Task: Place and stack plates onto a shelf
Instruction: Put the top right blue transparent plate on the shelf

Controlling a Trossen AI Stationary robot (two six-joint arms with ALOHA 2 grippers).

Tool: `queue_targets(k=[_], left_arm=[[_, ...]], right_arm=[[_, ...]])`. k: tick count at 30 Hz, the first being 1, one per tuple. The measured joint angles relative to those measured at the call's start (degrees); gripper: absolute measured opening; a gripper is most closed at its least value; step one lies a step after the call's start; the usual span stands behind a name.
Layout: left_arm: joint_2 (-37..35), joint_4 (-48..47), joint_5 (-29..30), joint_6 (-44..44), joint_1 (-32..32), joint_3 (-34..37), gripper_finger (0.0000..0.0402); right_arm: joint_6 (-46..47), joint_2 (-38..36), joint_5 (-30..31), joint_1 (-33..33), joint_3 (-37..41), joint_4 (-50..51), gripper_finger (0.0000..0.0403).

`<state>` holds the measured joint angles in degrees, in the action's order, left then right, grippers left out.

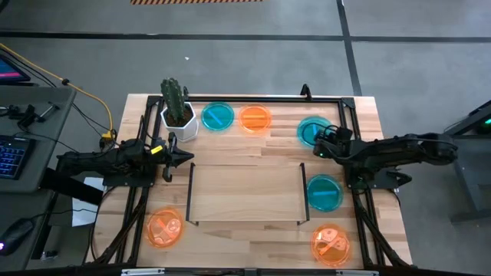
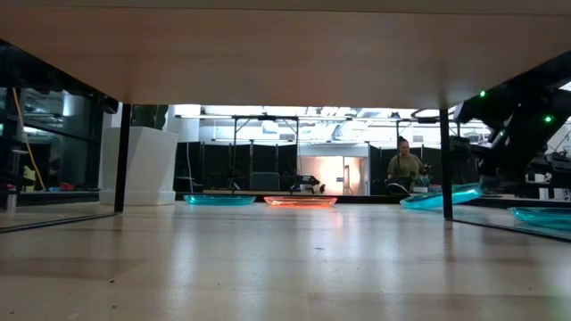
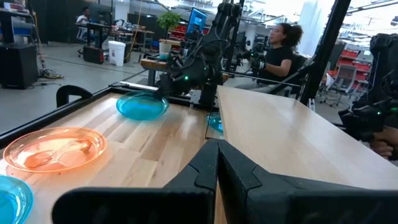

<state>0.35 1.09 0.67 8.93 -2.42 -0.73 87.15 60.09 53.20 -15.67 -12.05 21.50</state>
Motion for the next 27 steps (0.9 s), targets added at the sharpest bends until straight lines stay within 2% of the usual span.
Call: queue_targets(k=[11,18,27], left_arm=[[0.0,0.0,0.0,0.0,0.0,0.0,0.0000],[0.0,0.0,0.0,0.0,0.0,0.0,0.0000],[0.0,0.0,0.0,0.0,0.0,0.0,0.0000]], right_arm=[[-6.2,-12.1,2.3,1.2,0.0,0.1,0.0000],[-9.1,-16.5,2.4,1.2,0.0,0.2,0.0000],[-11.5,-23.0,5.7,1.2,0.0,-0.5,0.0000]])
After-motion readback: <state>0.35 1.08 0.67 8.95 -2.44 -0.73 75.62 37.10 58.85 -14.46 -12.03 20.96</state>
